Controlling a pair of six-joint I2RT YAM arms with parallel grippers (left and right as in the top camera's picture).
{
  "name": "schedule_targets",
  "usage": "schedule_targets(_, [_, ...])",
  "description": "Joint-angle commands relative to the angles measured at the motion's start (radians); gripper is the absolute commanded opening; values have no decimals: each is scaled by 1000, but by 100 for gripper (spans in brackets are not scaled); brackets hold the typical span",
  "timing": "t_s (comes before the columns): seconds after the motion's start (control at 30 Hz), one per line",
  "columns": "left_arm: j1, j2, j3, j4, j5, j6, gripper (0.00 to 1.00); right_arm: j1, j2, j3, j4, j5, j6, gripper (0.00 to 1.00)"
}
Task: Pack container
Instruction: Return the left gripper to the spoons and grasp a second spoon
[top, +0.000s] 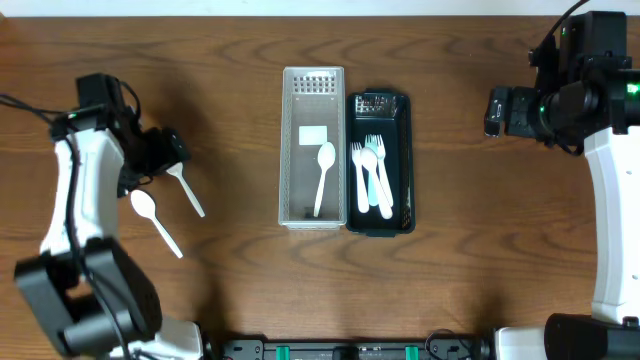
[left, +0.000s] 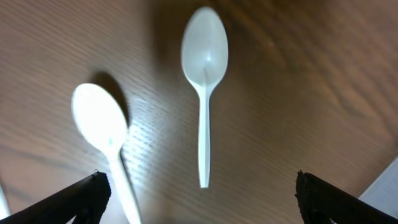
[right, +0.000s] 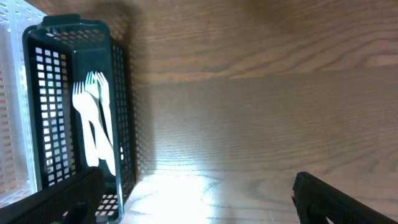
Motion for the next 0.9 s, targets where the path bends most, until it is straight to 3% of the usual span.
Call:
schedule_targets(0.0, [0, 58, 0, 15, 45, -5, 98, -7, 5, -5, 0, -5, -10, 99])
schedule_targets(0.27, [-13, 156, 0, 68, 44, 32, 91, -7, 5, -5, -2, -5, -10, 99])
schedule_targets(0.87, [-50, 182, -4, 109, 42, 52, 91, -7, 5, -5, -32, -5, -13, 99])
